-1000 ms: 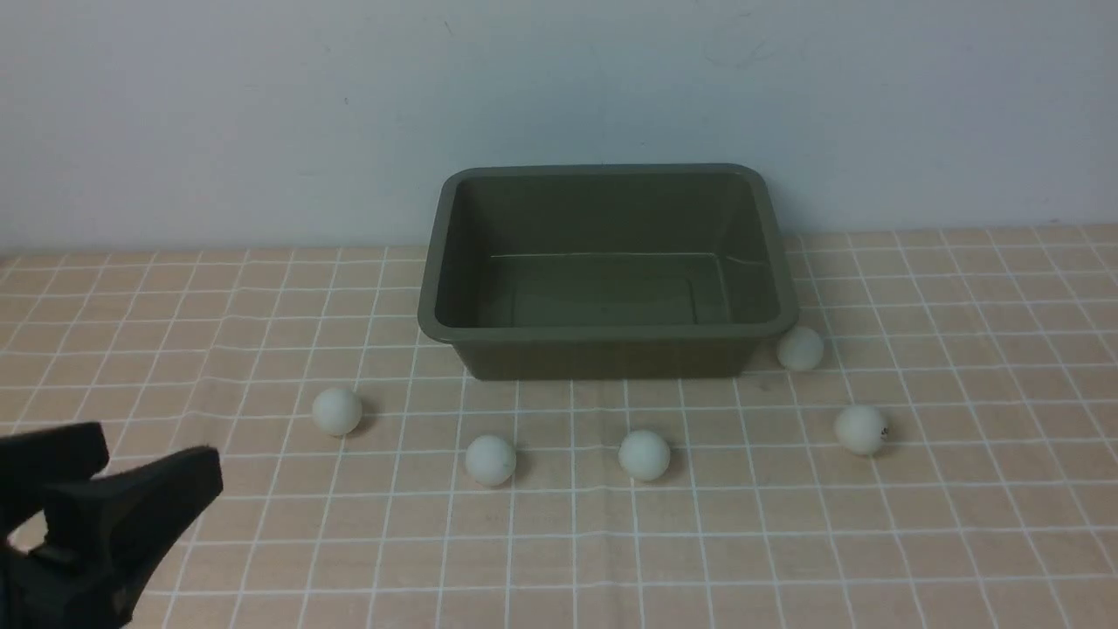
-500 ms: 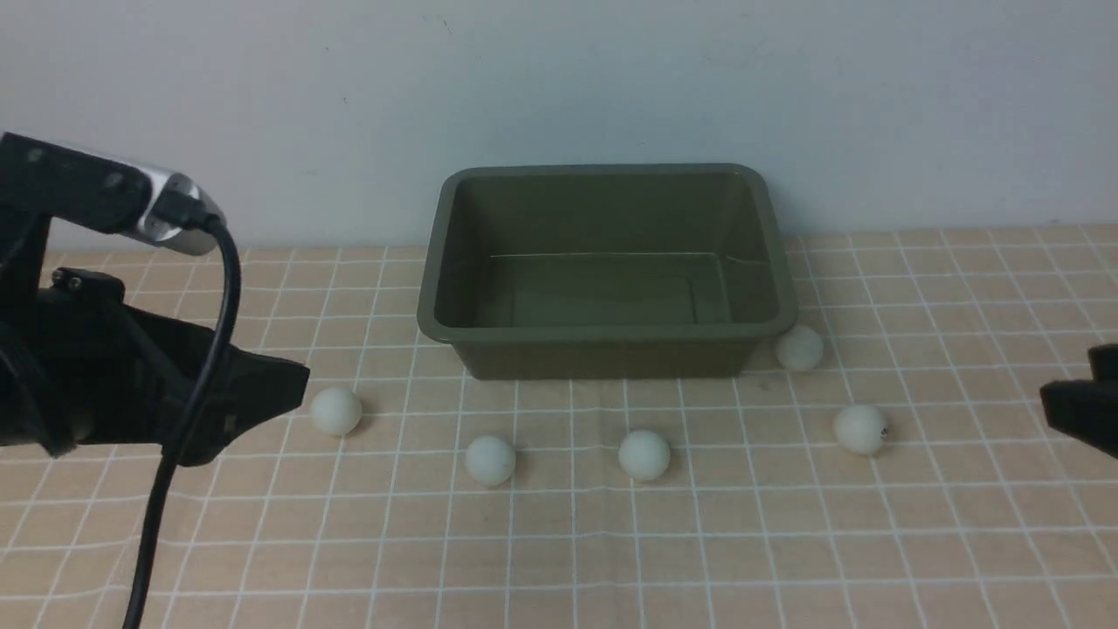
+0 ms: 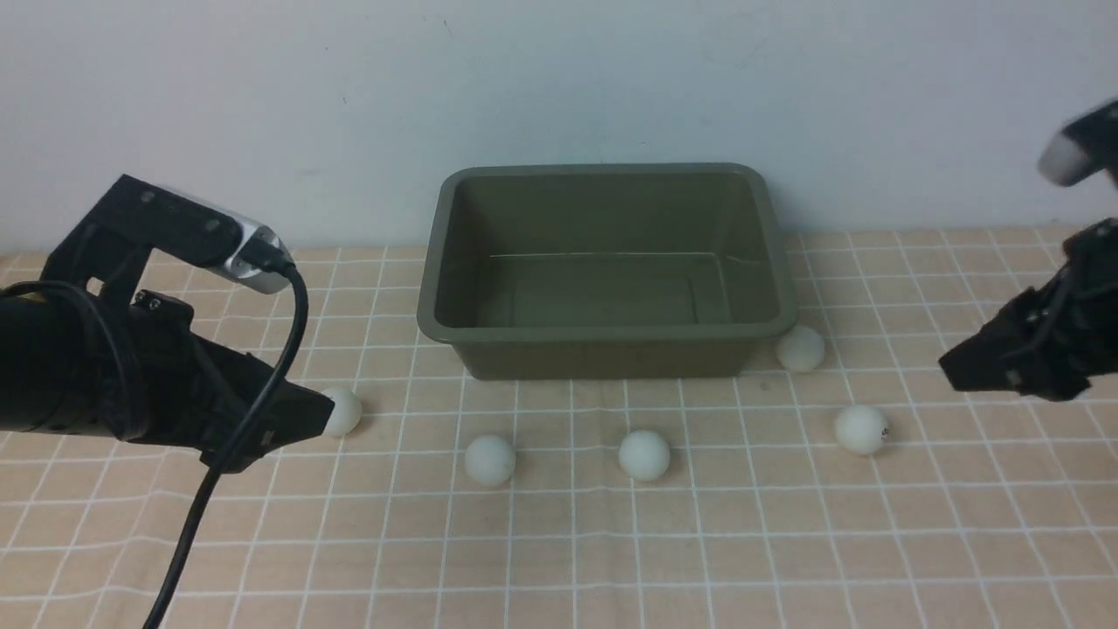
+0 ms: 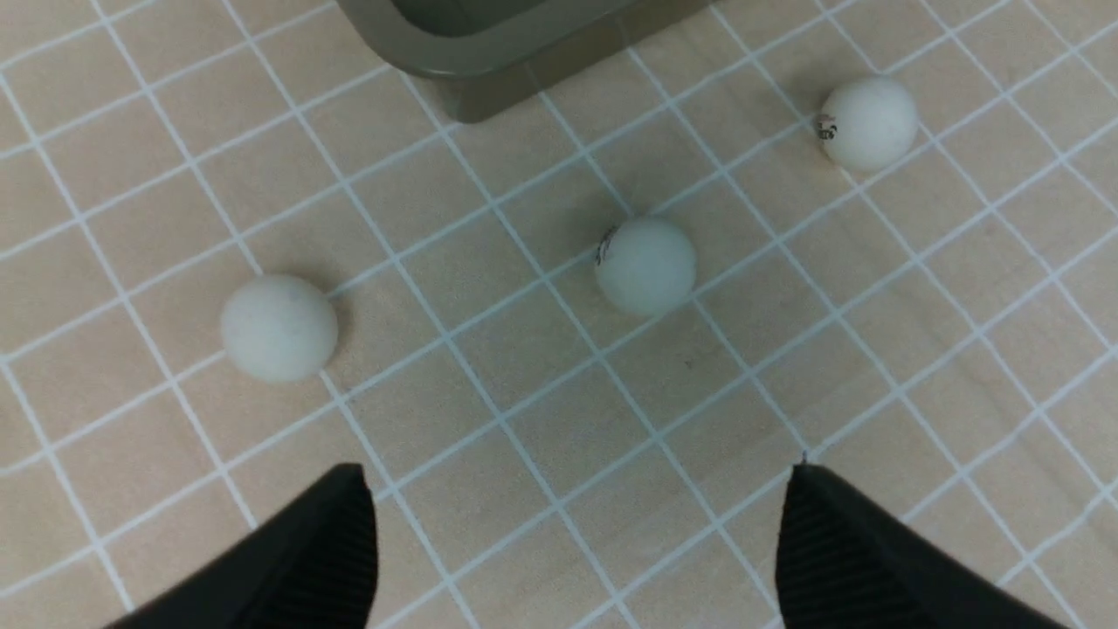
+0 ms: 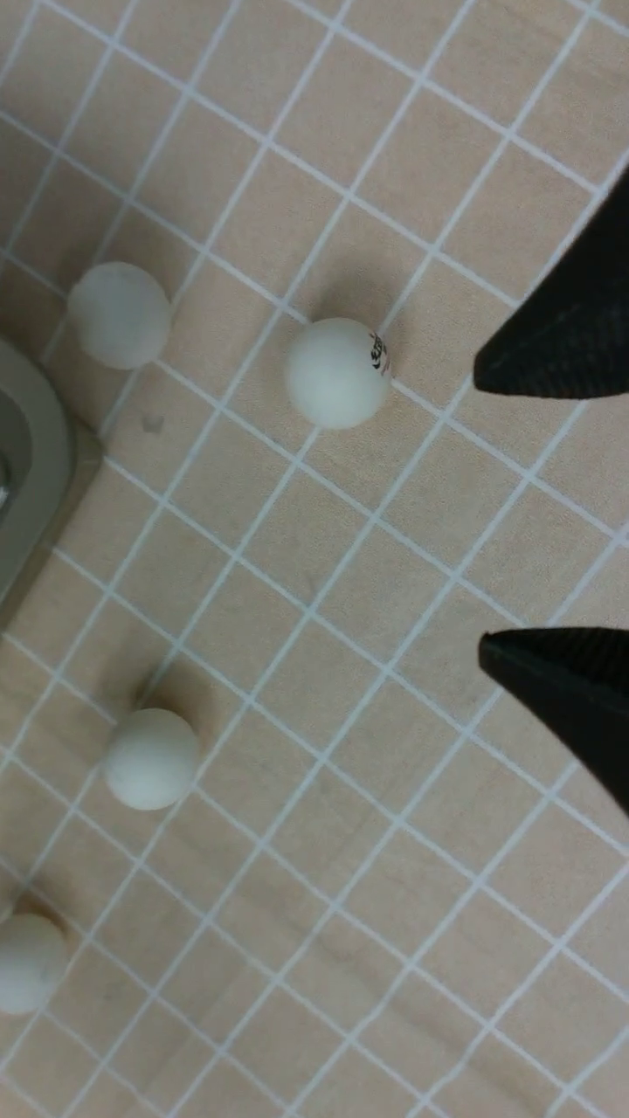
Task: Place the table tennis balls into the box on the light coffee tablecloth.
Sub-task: 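Reach for and grasp a ping pong ball on the table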
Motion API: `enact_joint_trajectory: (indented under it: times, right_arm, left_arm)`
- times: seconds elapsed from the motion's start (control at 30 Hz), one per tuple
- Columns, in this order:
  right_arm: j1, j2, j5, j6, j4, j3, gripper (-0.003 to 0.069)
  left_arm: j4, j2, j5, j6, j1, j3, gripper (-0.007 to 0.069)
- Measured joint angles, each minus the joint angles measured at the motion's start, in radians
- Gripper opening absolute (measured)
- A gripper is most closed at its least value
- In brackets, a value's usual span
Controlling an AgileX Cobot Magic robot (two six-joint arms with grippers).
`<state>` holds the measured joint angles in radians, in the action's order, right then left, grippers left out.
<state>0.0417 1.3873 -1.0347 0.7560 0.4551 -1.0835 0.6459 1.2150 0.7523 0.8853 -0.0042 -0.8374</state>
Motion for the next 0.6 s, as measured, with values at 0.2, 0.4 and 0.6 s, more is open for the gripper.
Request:
enact_joint_trajectory:
  times: [0.2, 0.4, 0.6]
  right_arm:
    - [0.086, 0.196, 0.006, -0.192, -0.199, -0.106, 0.0342]
    - [0.121, 0.32, 0.005, -0.274, -0.251, -0.219, 0.0343]
    - [0.121, 0.45, -0.039, -0.316, -0.282, -0.319, 0.0343]
  left_arm:
    - [0.001, 0.012, -0.025, 0.002, 0.0, 0.0, 0.0552]
    - [0.003, 0.013, -0.025, 0.0, 0.0, 0.0, 0.0552]
    - [0.003, 0.013, -0.025, 0.0, 0.0, 0.0, 0.0552]
